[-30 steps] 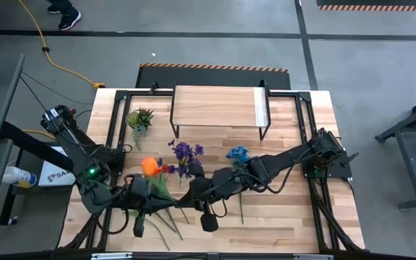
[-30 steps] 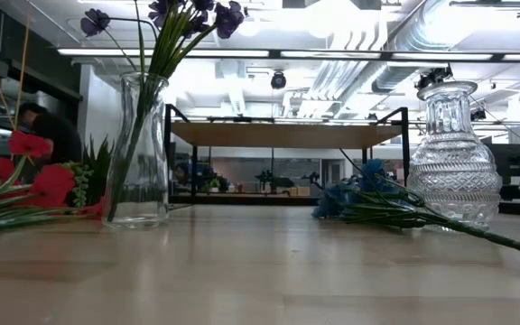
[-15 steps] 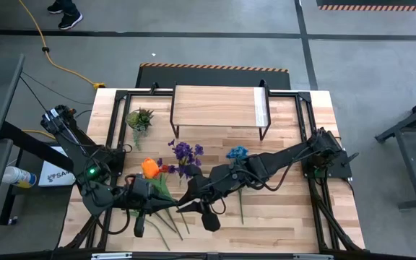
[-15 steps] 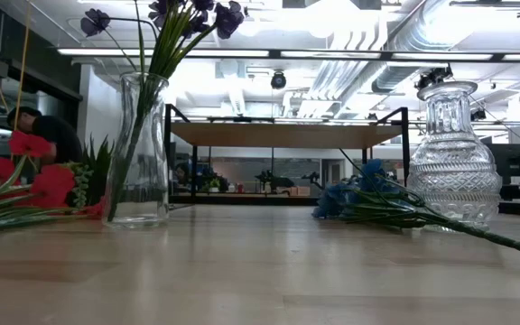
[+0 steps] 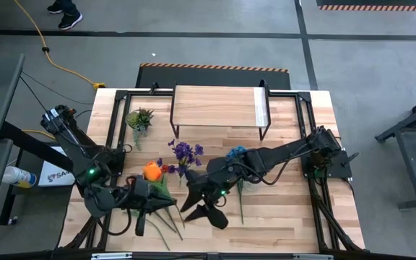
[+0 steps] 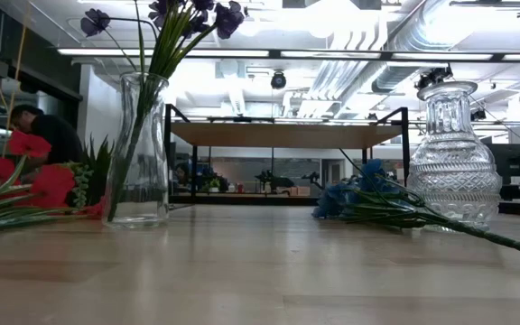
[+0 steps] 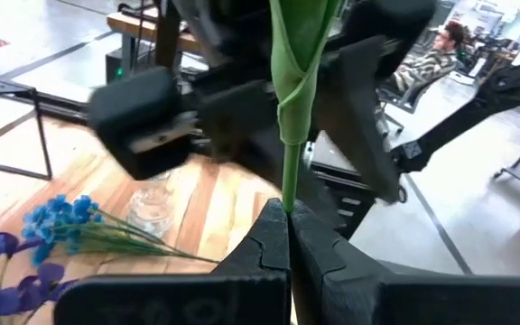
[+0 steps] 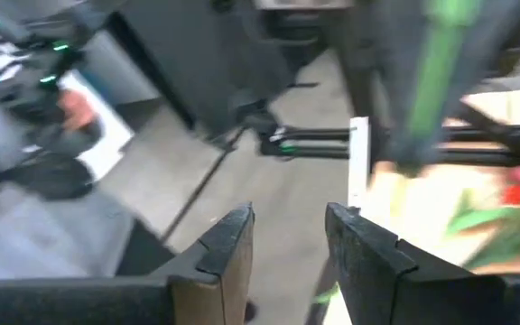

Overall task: Pick and place flowers into a vace then onto a shelf
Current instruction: Put the orange flower into the left transparent flower vase

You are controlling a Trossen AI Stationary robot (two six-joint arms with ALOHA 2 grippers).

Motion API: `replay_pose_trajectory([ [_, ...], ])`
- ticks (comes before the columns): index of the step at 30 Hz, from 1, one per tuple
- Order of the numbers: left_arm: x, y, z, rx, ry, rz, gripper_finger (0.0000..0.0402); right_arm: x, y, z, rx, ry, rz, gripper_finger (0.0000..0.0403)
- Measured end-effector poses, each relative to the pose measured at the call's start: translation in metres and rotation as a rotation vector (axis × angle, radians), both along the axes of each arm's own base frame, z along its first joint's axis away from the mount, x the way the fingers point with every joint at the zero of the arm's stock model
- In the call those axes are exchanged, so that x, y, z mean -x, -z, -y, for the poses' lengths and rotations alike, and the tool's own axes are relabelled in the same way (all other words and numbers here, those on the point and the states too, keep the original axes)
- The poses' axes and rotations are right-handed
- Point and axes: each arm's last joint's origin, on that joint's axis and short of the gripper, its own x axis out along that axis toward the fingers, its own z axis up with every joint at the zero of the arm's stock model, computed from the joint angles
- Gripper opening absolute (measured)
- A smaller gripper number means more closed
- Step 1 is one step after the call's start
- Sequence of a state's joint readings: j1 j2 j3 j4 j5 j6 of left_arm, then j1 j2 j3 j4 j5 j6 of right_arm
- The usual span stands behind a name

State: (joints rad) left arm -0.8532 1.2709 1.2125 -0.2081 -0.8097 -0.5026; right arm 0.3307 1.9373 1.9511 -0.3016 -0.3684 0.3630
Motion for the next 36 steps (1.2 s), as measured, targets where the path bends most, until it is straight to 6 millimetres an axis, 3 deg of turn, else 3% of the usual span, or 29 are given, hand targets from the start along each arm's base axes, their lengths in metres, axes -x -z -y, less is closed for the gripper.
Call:
replay_pose_trajectory([
  [7, 0.012, 0.0, 0.006, -0.025, -0.021, 0.003, 0.0025, 0.002, -0.006, 0.005, -0.009, 0.0, 0.018, 0.0133],
  [21, 0.072, -0.008, 0.027, -0.181, -0.294, 0.129, 0.0025, 0.051, -0.066, 0.006, 0.102, 0.037, 0.275, 0.0133],
  [28, 0.069, 0.004, 0.038, -0.28, -0.393, 0.134, 0.0025, 0.073, -0.087, 0.004, 0.216, 0.169, 0.391, 0.0134],
  [36, 0.063, 0.025, 0.054, -0.286, -0.393, 0.133, 0.0025, 0.079, -0.087, -0.003, 0.275, 0.214, 0.4, 0.0133],
])
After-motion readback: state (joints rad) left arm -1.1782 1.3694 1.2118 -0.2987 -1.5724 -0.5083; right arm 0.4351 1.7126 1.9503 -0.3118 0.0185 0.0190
